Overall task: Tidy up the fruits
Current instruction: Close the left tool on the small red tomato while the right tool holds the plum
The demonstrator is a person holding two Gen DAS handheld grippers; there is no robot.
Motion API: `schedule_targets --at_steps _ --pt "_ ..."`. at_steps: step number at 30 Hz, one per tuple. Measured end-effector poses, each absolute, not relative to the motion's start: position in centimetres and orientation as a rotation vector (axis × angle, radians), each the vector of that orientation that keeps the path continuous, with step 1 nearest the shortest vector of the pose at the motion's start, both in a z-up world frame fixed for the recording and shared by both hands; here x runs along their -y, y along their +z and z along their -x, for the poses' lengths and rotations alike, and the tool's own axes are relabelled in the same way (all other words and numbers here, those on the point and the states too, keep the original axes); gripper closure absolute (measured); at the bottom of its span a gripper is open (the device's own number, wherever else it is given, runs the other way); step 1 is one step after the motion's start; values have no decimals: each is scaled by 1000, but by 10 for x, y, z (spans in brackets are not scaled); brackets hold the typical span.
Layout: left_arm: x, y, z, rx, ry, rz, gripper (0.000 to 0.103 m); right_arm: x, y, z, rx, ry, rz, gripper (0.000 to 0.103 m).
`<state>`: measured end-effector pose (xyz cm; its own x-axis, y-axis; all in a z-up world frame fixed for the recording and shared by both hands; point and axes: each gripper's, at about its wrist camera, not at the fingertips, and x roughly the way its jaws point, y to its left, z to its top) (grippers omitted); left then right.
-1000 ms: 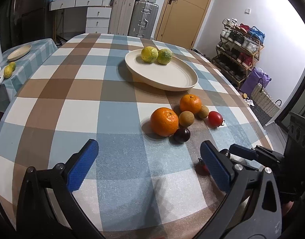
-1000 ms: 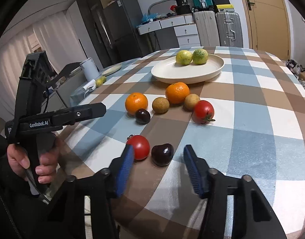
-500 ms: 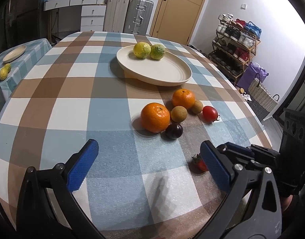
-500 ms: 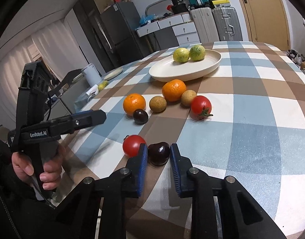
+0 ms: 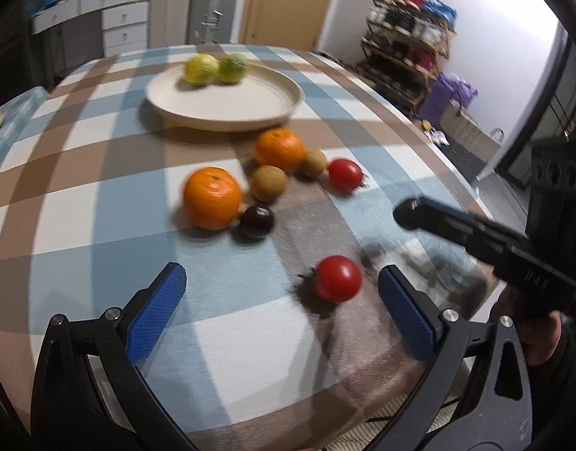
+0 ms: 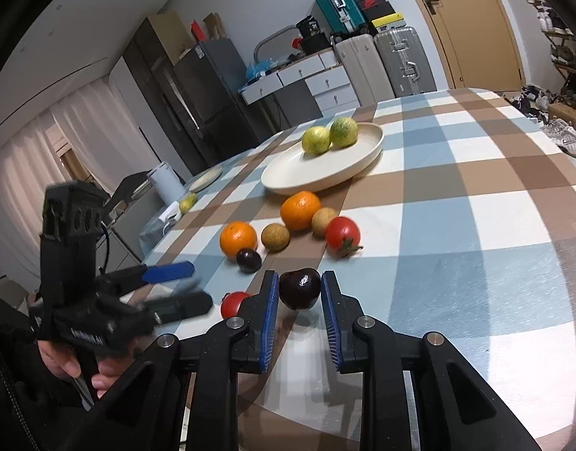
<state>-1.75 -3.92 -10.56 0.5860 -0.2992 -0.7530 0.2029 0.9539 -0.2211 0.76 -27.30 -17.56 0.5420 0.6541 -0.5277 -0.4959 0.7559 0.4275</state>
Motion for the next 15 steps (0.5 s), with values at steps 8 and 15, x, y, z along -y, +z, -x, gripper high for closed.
schedule_targets --at_steps 8,15 --pt "59 -112 8 -945 -336 105 8 287 -167 -9 -688 670 -268 79" --pt "57 -114 2 -975 -374 116 45 291 -168 -10 -687 670 -269 79"
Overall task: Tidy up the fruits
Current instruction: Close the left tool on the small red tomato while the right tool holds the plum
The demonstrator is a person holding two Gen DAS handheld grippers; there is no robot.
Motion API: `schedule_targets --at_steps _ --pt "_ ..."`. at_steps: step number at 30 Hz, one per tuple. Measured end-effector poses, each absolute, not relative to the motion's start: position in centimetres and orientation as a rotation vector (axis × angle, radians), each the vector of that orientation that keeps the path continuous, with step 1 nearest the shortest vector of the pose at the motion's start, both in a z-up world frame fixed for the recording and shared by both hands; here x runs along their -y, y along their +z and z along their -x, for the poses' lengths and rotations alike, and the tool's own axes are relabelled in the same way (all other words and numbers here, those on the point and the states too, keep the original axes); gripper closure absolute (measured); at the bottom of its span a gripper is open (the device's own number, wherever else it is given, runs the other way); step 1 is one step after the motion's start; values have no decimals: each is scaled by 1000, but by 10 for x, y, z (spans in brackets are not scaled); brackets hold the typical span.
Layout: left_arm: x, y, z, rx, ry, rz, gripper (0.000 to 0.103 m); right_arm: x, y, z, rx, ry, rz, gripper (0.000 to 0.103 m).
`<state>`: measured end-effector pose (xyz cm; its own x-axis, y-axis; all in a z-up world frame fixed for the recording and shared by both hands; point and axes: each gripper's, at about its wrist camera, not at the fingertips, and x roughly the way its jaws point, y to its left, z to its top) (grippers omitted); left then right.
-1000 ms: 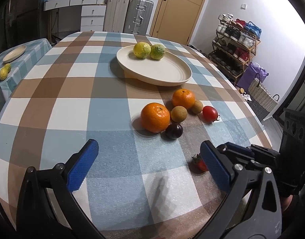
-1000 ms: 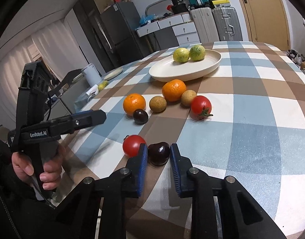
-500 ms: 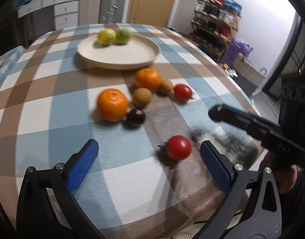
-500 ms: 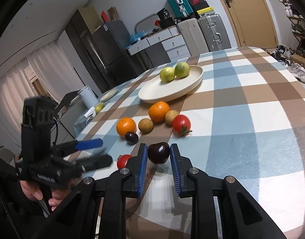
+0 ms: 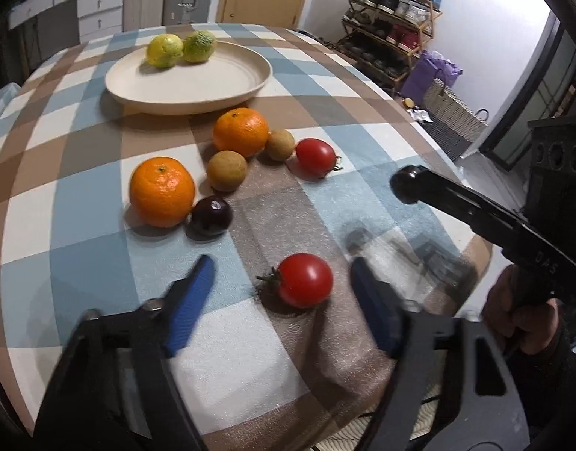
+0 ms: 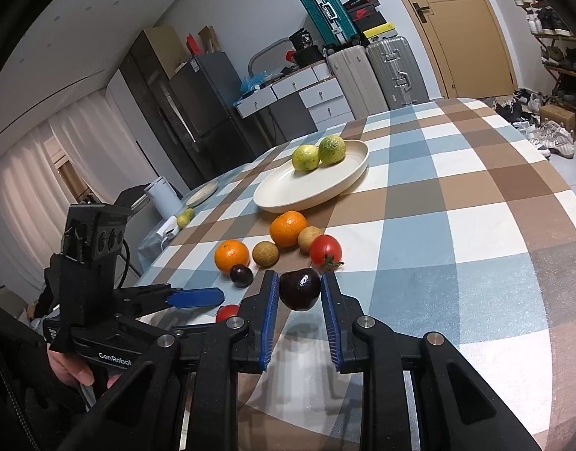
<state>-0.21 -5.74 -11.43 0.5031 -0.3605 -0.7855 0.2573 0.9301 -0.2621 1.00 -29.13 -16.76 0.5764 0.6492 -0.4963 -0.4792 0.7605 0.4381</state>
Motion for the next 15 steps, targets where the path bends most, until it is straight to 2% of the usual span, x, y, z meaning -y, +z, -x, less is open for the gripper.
schedule_targets --at_steps 1,2,6,15 --pt "57 -114 1 -977 -384 118 56 292 -168 -10 -687 671 -272 79" --pt "57 -114 2 -980 -400 124 62 292 -168 -11 -686 665 -273 79" --pt "61 -114 3 -987 -455 116 72 292 -166 -13 -685 665 -271 79" --pt "50 -100 -9 -958 -504 166 73 280 -158 -30 -696 710 -279 79"
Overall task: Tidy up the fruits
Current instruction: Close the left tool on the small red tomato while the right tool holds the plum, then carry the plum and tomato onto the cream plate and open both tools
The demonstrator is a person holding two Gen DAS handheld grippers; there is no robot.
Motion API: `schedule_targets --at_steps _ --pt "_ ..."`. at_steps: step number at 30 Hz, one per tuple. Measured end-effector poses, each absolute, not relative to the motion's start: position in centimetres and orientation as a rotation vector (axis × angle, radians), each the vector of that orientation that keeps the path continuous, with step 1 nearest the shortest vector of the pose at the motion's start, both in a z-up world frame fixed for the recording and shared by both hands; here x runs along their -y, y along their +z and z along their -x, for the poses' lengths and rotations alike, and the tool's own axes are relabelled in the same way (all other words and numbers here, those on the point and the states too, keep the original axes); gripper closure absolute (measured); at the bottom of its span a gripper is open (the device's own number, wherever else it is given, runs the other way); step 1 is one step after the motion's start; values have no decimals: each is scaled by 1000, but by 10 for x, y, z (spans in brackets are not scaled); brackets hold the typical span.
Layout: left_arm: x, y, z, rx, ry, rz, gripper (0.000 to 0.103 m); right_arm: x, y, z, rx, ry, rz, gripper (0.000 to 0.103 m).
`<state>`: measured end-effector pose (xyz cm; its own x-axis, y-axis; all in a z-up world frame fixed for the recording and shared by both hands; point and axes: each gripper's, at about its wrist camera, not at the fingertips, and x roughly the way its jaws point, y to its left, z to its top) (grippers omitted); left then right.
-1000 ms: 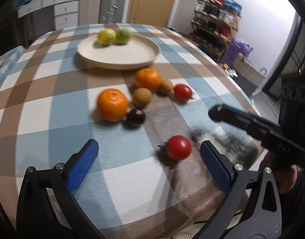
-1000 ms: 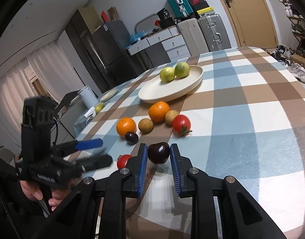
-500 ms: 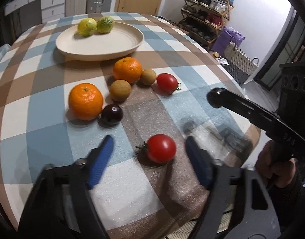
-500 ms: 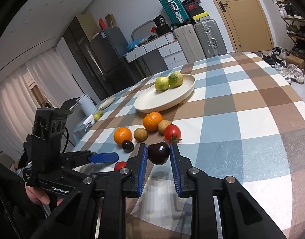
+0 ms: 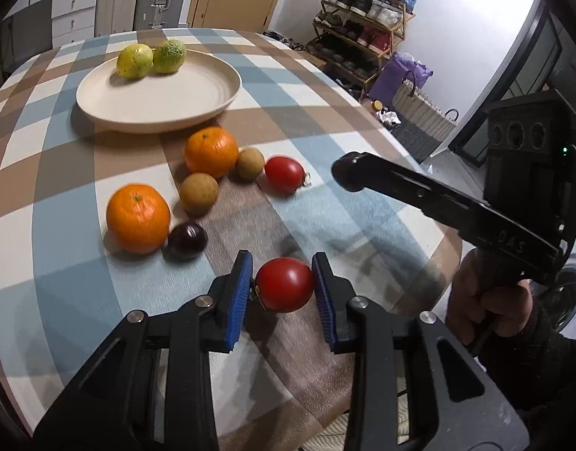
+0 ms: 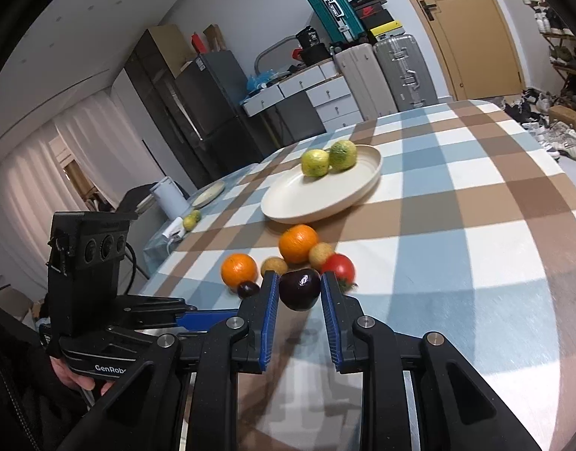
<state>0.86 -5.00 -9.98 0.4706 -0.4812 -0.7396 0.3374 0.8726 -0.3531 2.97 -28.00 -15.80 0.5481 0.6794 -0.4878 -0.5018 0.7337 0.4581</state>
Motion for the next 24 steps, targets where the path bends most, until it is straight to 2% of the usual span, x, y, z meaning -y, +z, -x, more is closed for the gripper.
schedule_targets --at_steps 10,24 --pt "15 -76 -55 -964 -521 279 73 261 -146 -78 -704 757 -321 79" --pt "-68 -44 -179 -902 -393 390 73 218 -127 -177 -756 828 -298 79"
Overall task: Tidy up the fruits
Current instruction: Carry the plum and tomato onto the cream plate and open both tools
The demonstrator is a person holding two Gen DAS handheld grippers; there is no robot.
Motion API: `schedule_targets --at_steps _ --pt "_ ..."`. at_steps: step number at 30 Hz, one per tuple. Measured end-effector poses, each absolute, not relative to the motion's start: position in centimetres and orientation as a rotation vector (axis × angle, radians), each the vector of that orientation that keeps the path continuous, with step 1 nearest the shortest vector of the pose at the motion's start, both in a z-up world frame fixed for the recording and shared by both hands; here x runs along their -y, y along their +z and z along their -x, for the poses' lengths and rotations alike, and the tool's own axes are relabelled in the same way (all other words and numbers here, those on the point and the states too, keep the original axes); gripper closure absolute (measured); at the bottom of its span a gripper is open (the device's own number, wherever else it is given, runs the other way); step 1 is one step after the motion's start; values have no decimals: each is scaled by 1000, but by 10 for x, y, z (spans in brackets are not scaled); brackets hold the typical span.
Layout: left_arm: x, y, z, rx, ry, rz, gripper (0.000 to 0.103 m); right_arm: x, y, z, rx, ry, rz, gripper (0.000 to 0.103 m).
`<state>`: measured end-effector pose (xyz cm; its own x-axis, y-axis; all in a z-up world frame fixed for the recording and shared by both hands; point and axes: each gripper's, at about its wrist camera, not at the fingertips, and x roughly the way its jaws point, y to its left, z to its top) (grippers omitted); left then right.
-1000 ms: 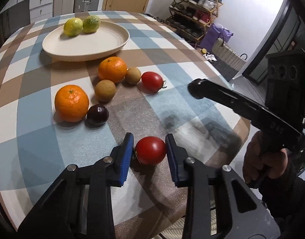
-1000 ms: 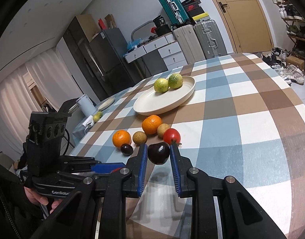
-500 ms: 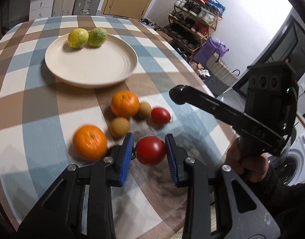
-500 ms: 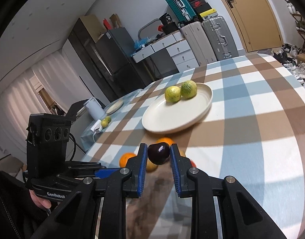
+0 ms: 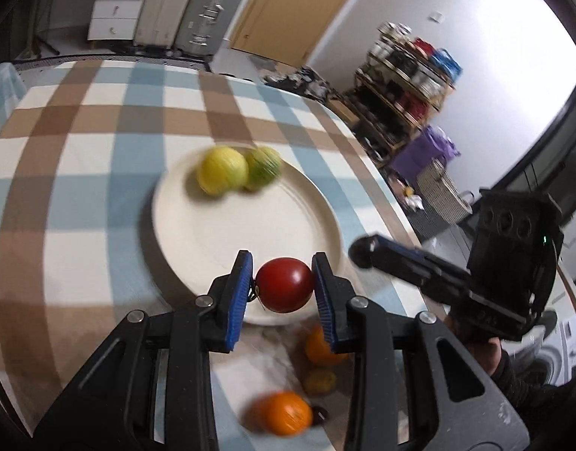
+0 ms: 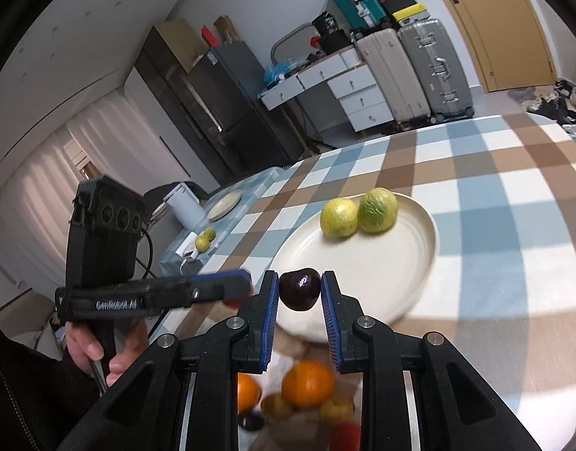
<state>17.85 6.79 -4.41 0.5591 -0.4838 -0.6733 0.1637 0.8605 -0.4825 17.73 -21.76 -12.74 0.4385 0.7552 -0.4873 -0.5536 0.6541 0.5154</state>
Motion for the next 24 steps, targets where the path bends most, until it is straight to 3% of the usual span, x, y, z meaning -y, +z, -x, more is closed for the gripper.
schedule_targets --at_steps 12,24 --pt "-100 -72 -266 -942 -352 404 73 144 -157 -236 -918 909 -259 79" --pt "-97 -101 -297 -959 -355 426 73 114 -173 -265 -1063 902 -297 79"
